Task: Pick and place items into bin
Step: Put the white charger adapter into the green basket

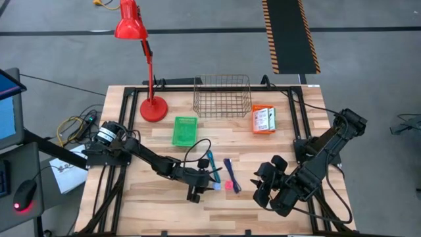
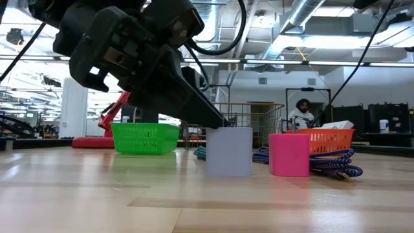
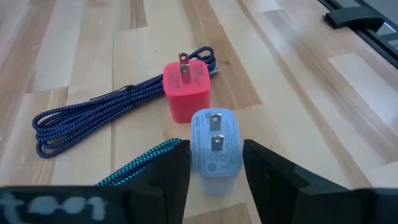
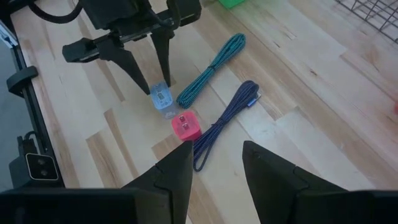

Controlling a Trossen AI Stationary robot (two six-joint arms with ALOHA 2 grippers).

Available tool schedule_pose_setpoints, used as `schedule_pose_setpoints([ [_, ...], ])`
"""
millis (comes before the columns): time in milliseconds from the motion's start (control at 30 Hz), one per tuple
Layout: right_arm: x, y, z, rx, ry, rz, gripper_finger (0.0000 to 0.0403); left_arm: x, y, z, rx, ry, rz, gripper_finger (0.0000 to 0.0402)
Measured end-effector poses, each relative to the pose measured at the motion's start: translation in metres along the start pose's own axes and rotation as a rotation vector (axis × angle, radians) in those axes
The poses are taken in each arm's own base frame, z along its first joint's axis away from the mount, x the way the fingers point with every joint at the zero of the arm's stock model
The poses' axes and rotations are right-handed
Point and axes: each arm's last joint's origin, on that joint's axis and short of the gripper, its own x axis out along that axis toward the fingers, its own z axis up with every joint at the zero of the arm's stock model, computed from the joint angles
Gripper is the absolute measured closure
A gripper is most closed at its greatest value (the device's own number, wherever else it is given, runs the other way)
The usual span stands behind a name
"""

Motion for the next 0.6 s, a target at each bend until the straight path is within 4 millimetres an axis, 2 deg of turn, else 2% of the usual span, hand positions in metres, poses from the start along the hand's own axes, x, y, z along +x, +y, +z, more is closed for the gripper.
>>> schedule_pose_setpoints([
  [200, 0.000, 0.000, 0.000, 0.000, 0.000, 0.000, 0.0270, 0.005, -0.001, -0.006, 0.002, 0.018, -0.017, 0.0262],
  [400, 0.001, 0.000, 0.000, 0.001, 0.000, -0.002, 0.0268, 0.037, -0.010, -0.017, -0.012, 0.061, -0.085, 0.0262],
  [600, 0.001, 0.000, -0.001, 0.002, 0.032, 0.008, 0.0270, 0.060, -0.016, -0.006, -0.019, 0.033, -0.114, 0.0262],
])
